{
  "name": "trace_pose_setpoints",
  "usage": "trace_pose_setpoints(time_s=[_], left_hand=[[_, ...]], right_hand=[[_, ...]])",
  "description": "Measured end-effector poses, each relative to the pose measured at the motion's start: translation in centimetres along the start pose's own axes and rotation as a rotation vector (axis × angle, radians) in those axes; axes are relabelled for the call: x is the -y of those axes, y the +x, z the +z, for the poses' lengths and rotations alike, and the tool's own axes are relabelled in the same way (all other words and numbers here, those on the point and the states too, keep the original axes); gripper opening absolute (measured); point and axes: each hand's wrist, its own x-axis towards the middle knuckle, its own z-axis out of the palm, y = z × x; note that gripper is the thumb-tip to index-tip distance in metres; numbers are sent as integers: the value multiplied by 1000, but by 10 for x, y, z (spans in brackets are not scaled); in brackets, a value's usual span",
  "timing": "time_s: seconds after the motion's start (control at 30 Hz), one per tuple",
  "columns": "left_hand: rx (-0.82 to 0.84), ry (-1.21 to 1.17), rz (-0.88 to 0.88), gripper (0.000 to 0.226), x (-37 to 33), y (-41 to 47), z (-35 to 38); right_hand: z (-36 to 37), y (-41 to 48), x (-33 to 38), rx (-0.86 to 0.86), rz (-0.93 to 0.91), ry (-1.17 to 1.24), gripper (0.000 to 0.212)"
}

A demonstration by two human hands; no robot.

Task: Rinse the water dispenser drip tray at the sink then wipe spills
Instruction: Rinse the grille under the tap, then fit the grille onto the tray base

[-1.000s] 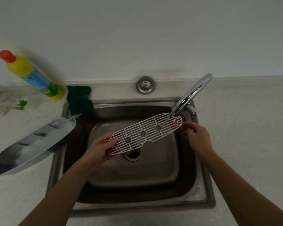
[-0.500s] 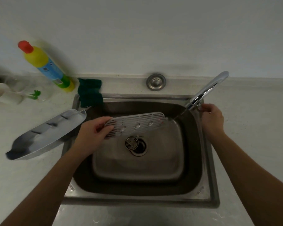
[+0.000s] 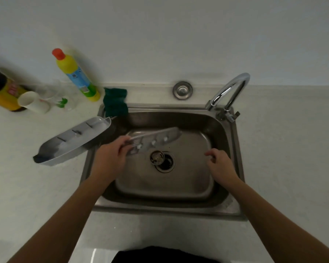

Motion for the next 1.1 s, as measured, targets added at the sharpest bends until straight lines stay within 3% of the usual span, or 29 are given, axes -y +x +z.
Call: trace_pose_setpoints(time_s=[0.03, 0.17, 0.3, 0.4, 0.47, 0.73, 0.9, 1.1], left_hand=[[-17, -7, -21, 21, 0, -6, 0], [305, 141, -112, 23, -3, -40, 18], [80, -185, -224, 20, -1, -57, 10], [53, -470, -308, 20, -1, -67, -4], [61, -599, -345, 22, 1, -73, -16], [32, -964, -401, 28, 67, -73, -72], [-93, -909, -408, 24, 136, -53, -99], [-115, -398, -201, 88, 218, -32, -109]], right_hand=[[1, -5, -2, 0, -20, -6, 26], [1, -17, -6, 61, -97, -73, 34], [3, -26, -5, 55, -287, -178, 63], [6, -28, 12, 36, -513, -213, 105], [6, -23, 34, 43, -637, -287, 120], [24, 10, 148, 33, -933, -680, 104], [64, 28, 226, 79, -1007, -768, 104], [121, 65, 297, 149, -1039, -824, 105]])
